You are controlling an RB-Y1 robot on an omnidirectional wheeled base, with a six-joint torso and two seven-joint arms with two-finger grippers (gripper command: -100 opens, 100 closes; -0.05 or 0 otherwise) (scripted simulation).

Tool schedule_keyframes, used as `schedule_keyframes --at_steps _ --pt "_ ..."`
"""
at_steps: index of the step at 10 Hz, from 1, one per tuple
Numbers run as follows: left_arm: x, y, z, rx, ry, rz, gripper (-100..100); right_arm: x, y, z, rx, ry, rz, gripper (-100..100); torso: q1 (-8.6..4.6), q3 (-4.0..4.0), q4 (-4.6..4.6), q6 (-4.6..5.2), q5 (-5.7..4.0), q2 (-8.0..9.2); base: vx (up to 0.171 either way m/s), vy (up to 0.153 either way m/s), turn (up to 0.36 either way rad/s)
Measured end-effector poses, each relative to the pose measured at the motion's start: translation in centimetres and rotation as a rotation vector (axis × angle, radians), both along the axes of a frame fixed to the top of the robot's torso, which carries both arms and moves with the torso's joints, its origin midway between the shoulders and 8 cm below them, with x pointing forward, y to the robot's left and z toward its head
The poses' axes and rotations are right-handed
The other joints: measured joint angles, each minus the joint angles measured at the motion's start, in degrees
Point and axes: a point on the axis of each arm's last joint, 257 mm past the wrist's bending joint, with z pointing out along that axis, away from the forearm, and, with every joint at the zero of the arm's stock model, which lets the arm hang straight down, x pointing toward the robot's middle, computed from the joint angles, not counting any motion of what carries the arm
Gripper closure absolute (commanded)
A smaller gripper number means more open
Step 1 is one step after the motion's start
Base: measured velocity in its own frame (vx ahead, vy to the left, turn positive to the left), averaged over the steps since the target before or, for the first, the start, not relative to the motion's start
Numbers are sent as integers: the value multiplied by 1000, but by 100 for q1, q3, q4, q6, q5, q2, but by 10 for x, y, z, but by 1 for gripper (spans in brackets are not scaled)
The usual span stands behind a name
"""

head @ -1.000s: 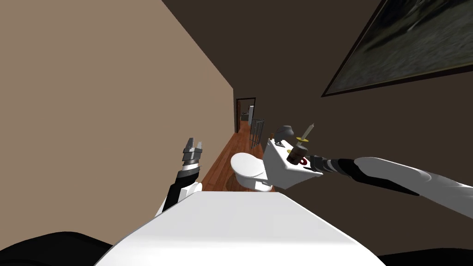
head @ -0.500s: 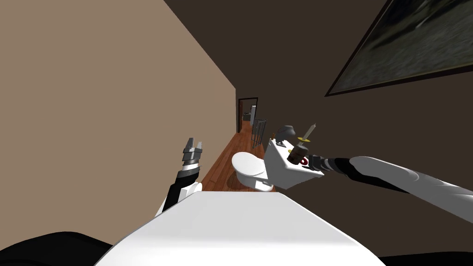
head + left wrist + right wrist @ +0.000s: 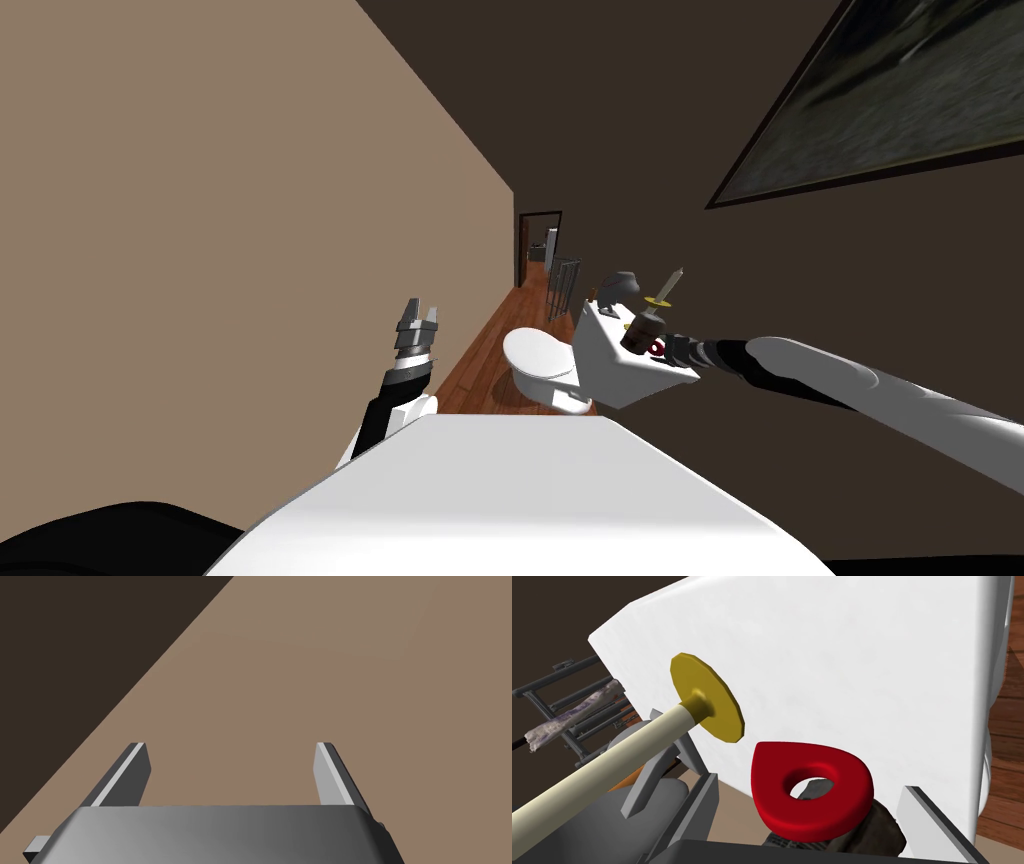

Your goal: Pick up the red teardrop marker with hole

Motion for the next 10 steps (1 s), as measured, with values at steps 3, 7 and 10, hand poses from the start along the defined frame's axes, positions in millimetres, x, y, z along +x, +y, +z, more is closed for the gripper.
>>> schedule_keyframes --at_steps 3,7,10 --pt "0 0 0 0 0 0 0 3 -2 -2 -2 1 -27 -100 2 1 0 0 0 1 -52 -17 70" --pt "0 0 0 0 0 0 0 9 -6 -4 -7 0 -68 -100 -5 -2 -2 4 -5 -3 -44 -15 47" --pt "0 0 0 0 0 0 0 8 -8 -4 -16 7 -74 100 0 -13 -6 4 -3 -23 -3 0 -2"
